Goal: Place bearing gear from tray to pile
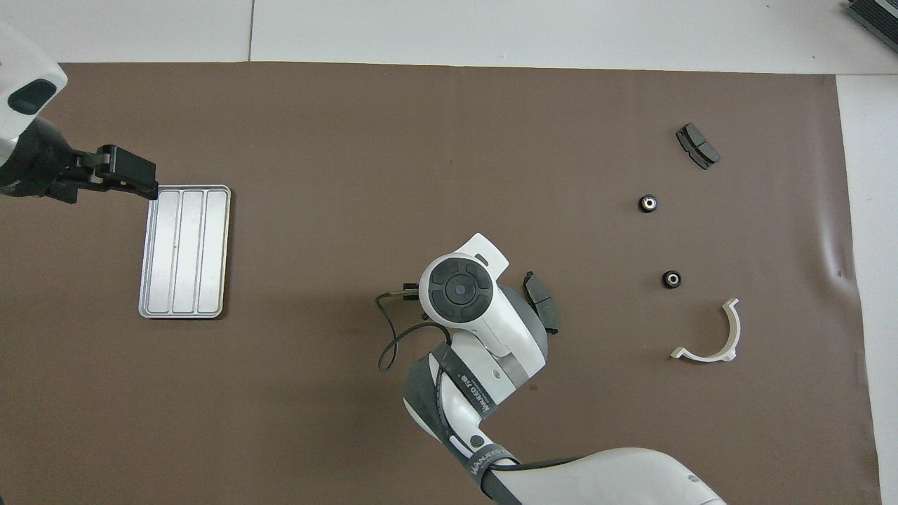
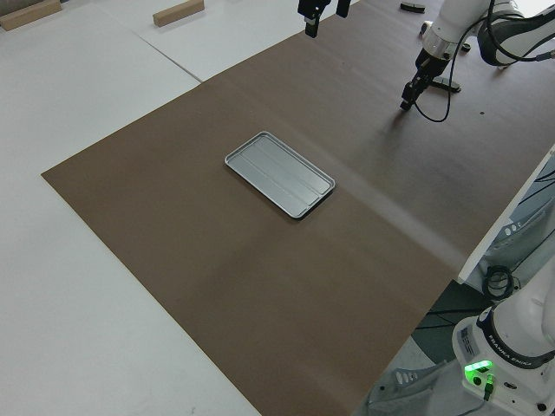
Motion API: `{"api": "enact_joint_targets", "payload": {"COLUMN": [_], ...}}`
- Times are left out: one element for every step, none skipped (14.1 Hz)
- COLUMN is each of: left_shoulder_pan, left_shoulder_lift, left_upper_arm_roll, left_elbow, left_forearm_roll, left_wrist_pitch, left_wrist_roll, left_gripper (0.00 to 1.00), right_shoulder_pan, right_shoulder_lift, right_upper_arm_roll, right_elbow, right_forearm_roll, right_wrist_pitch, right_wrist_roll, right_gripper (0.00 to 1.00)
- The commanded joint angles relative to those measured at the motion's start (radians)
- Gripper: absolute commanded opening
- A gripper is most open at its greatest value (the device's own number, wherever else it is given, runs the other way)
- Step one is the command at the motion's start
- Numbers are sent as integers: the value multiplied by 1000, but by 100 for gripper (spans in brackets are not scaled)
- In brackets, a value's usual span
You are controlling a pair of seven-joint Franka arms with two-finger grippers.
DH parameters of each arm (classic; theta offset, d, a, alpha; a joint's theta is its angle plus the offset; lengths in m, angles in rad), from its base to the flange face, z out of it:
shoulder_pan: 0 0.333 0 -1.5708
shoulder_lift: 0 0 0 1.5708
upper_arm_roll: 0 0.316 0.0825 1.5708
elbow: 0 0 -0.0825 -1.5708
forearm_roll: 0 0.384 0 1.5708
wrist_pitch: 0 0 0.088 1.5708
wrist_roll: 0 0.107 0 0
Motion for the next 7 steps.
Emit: {"api": "enact_joint_targets", "payload": {"left_shoulder_pan": [1,3,3,6,9,10,10], "left_shoulder_lift": [-25,-25,-25,-25,-25,-25,-27], "left_upper_arm_roll": [2,4,4,7,10,11,13], "left_elbow": [-39,-43,-43,-43,-42,-43,-45], "left_forearm_roll": [19,19,19,19,19,19,19], "left_wrist_pitch": [41,52,55,57,60,58,57], "left_wrist_roll": [22,23,46,90,132,140,138], "left_gripper": [100,100,100,100,100,100,100], "right_shoulder_pan": [2,1,1,1,-1,-7,-16], "right_shoulder_lift": [-7,-7,-7,-7,-14,-27,-57], "right_upper_arm_roll": [-1,-3,-3,-4,-8,-11,-14], "right_elbow": [-7,-6,-4,-1,1,5,8], "right_forearm_roll": [-11,-11,-11,-11,-11,-11,-11], "right_wrist_pitch": [-9,-9,-12,-15,-21,-46,-73], "right_wrist_roll": [10,8,8,10,8,8,8], "right_gripper": [0,0,0,0,0,0,0]}}
